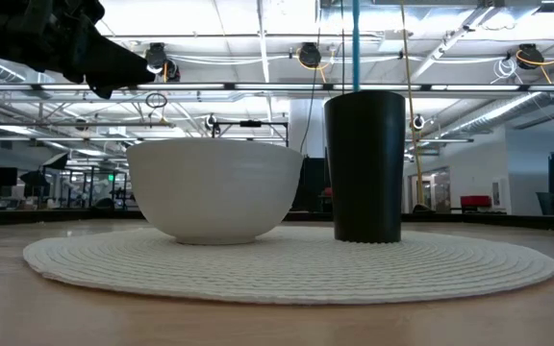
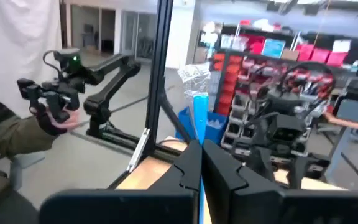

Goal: Pick & Place Utensil
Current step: Put the blue straw into the black cup

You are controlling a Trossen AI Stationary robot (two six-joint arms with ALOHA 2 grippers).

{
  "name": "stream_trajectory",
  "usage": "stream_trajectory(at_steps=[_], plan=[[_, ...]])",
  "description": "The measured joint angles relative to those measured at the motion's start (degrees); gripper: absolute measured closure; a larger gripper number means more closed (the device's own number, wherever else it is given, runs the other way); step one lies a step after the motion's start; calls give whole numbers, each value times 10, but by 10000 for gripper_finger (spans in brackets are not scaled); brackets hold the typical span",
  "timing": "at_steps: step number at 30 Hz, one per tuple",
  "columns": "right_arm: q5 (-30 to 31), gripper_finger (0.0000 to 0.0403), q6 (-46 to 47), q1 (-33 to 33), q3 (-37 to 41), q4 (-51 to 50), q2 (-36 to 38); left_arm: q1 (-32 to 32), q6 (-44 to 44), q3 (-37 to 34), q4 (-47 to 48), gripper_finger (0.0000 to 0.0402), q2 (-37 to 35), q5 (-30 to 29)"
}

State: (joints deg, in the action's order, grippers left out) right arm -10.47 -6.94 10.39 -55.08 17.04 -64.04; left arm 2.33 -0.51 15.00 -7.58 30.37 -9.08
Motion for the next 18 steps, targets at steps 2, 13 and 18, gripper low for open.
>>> stream_trajectory(at_steps=[2, 13, 18], plan=[[0, 403, 0, -3, 33, 34, 17, 0, 0, 0, -1, 215, 0, 0], [-3, 403, 53, -43, 214, 239, 92, 0, 4, 0, -22, 215, 0, -1], [-3, 403, 79, -52, 263, 296, 90, -1, 8, 0, -27, 215, 0, -5]])
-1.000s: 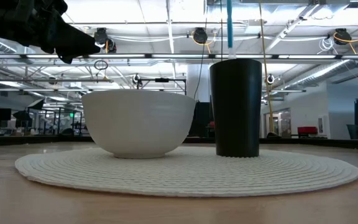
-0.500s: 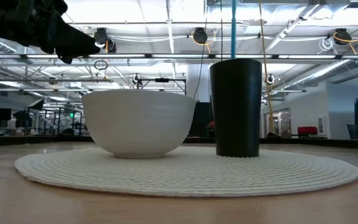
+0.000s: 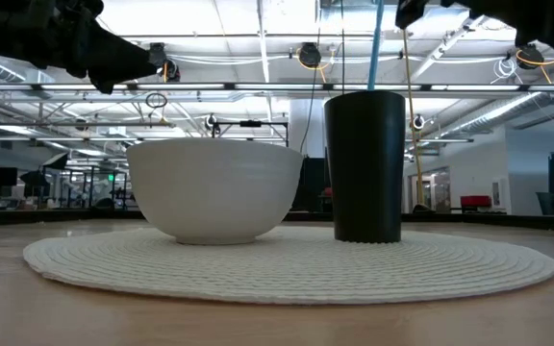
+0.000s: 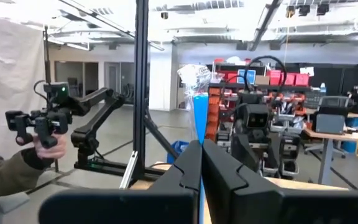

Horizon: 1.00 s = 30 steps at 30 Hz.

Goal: Pick & Place Utensil
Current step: Put the blue straw into the black cup

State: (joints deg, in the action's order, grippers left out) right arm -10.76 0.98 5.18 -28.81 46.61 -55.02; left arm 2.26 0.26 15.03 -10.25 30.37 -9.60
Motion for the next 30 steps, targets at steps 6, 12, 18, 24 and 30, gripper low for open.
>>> stream_trajectory(at_steps=[6, 12, 18, 24, 30], plan=[[2, 403, 14, 0, 27, 33, -16, 0, 0, 0, -3, 215, 0, -10], [3, 403, 20, 0, 40, 55, -45, 0, 0, 0, -4, 215, 0, -11], [4, 403, 27, 0, 40, 59, -74, 0, -4, 0, -5, 215, 0, -11], [4, 403, 42, -11, 40, 59, -100, 0, -4, 0, -5, 215, 0, -11], [5, 403, 44, -19, 40, 59, -121, 0, -6, 0, -5, 215, 0, -11]])
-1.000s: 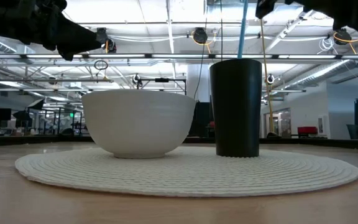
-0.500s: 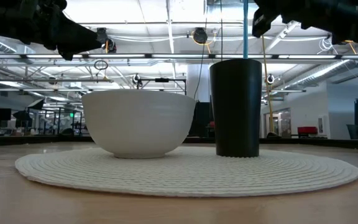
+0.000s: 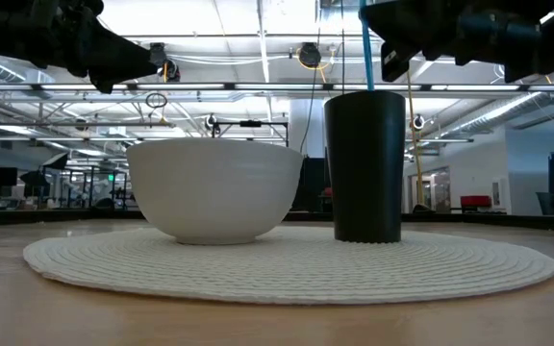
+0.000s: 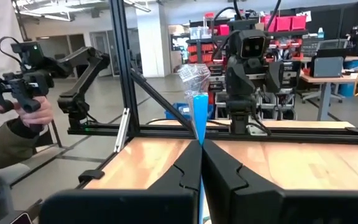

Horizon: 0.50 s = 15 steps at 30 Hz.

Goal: Pick & Place Utensil
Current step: Put the blue straw into the black cup

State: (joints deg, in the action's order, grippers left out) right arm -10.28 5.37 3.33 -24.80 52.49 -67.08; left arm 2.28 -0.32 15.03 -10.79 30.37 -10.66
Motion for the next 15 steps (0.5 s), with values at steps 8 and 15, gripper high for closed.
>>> stream_trajectory(at_steps=[8, 15], plan=[[-1, 391, 0, 0, 0, -1, -1, 0, 0, 0, 2, 215, 0, 0], [-2, 352, -1, 0, 0, -9, -1, 0, 0, 0, 2, 215, 0, 0]])
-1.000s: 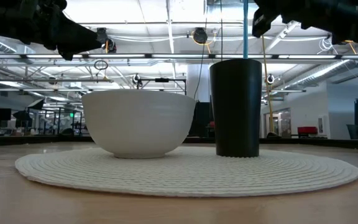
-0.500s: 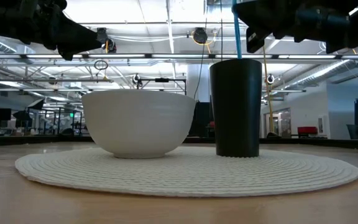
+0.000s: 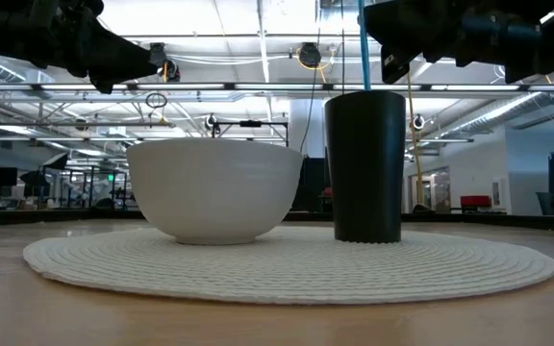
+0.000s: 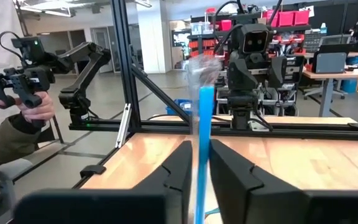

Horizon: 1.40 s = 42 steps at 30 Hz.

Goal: Pick & Place Utensil
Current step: Put the blue straw into the black cup, then return to Home Position

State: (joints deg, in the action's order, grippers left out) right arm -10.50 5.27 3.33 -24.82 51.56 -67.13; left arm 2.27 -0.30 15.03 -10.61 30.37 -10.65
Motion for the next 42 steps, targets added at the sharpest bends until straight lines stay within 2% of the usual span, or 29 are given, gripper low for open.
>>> stream_trajectory(at_steps=[13, 21, 27, 34, 38, 42], plan=[[0, 225, -17, 0, 0, 0, 0, 0, 0, 0, 0, 215, 0, 0], [15, 167, -35, 0, 0, -12, 0, 0, 0, 0, 0, 215, 0, 0], [86, 145, -47, 0, 0, -58, 0, 0, 0, 0, 0, 215, 0, 0], [96, 138, -61, 0, 0, -49, 1, 0, 0, 0, 0, 215, 0, 0], [147, 138, -70, 0, 0, -49, 1, 0, 0, 0, 0, 215, 0, 0], [167, 138, -77, 0, 0, -49, 1, 0, 0, 0, 0, 215, 0, 0]])
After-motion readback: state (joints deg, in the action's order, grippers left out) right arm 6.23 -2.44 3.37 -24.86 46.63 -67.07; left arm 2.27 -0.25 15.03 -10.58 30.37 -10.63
